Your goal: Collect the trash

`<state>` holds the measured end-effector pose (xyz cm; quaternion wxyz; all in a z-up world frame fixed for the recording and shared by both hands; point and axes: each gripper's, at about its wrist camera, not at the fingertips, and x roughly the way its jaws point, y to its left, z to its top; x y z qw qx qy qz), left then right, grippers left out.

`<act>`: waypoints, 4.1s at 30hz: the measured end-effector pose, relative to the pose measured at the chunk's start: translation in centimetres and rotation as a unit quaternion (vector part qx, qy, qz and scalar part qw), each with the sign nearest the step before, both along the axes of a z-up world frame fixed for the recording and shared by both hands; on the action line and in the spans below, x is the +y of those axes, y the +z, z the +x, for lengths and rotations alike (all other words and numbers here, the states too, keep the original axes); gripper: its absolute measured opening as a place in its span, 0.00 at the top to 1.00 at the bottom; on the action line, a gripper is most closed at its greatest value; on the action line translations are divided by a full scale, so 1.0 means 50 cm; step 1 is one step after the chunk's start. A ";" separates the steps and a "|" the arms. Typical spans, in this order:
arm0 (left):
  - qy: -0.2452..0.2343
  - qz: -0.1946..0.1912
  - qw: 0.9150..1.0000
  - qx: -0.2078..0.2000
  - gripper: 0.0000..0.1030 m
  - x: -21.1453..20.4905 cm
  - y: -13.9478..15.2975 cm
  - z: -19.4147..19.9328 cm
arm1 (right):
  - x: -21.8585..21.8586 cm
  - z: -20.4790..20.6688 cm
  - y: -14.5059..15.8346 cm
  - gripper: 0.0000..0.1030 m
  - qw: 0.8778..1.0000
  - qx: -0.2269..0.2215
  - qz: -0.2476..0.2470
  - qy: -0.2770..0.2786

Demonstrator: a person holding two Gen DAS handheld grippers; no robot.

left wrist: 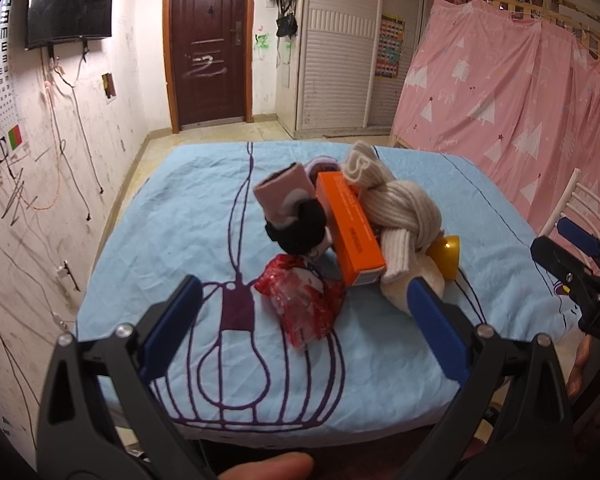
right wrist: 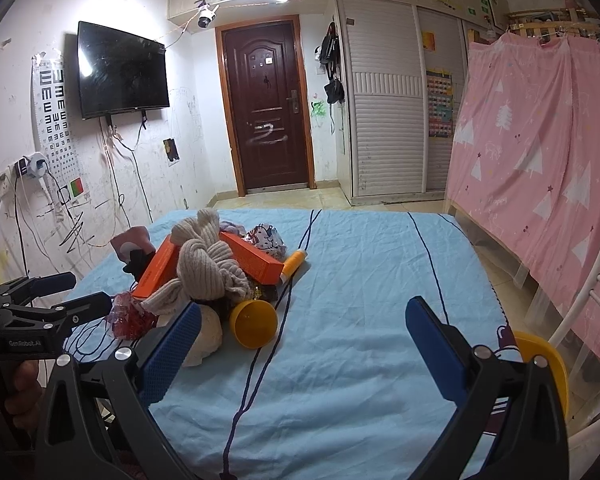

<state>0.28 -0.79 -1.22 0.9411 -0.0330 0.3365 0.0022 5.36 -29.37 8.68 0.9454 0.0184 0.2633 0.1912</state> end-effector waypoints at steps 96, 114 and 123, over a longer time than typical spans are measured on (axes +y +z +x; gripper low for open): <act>-0.366 0.028 0.924 0.102 0.45 -0.770 0.009 0.238 | -0.590 0.046 -0.011 0.66 0.976 -0.020 0.077 -0.204; -0.276 0.003 0.956 0.101 0.35 -0.653 0.045 0.263 | -0.552 0.082 -0.042 0.44 0.979 0.014 0.074 -0.189; -0.217 -0.029 0.974 0.064 0.32 -0.503 0.117 0.239 | -0.457 0.126 -0.011 0.41 0.987 0.018 0.059 -0.151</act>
